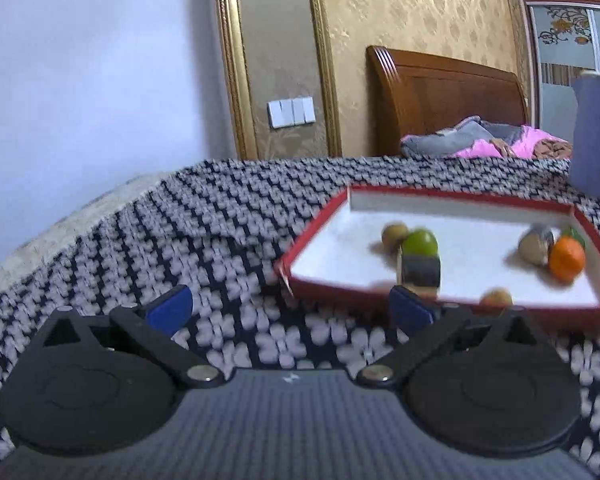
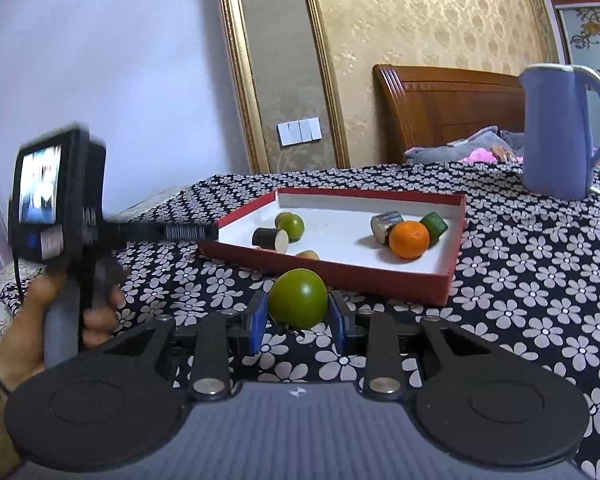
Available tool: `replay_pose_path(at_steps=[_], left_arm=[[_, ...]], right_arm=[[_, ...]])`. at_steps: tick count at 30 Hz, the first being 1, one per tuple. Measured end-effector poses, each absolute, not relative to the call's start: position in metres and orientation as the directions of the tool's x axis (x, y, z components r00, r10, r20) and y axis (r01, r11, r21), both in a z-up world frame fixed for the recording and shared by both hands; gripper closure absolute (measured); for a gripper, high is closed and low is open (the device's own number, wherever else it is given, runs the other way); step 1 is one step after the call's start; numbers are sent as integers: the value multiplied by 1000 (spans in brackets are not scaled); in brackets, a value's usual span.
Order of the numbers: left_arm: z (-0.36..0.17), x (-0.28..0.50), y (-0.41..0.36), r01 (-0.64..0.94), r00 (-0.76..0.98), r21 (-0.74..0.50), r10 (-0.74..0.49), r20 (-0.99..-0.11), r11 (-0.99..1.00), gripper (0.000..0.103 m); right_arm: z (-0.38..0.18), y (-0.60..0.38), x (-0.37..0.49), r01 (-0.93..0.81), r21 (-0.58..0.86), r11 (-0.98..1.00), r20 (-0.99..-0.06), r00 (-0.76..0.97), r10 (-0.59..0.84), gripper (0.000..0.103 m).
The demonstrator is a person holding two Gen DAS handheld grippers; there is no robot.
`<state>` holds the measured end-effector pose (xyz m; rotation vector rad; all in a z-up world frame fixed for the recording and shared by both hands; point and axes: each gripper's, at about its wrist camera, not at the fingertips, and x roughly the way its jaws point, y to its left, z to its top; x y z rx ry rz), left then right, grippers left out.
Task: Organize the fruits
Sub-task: 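Close the right tool on the large green tomato, then carry the large green tomato into the tray and open the right tool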
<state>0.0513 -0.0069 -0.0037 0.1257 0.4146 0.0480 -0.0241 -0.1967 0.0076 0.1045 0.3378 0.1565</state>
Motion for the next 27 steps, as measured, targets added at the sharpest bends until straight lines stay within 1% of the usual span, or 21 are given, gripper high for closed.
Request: replay_pose_path(at_steps=[2, 5, 9, 13, 19, 27], left_arm=[[-11, 51, -7, -25, 908, 130, 77, -413, 991, 0], [-12, 53, -2, -12, 899, 98, 53, -434, 995, 0], [-15, 54, -1, -8, 890, 99, 52, -453, 995, 0], [-18, 61, 4, 1, 875, 69, 33, -483, 998, 0], [-19, 66, 13, 9, 857, 15, 0, -515, 1000, 0], [-20, 65, 14, 1, 851, 9, 4, -525, 1000, 0]], right_arm=[[11, -195, -25, -132, 119, 984, -318, 934, 163, 71], [15, -193, -26, -128, 109, 986, -311, 937, 156, 71], [19, -193, -22, -118, 97, 988, -311, 939, 143, 71], [25, -195, -14, -108, 85, 990, -315, 940, 130, 71], [38, -206, 18, -76, 54, 996, -322, 942, 90, 71], [48, -221, 72, -13, 30, 999, -351, 936, 23, 71]])
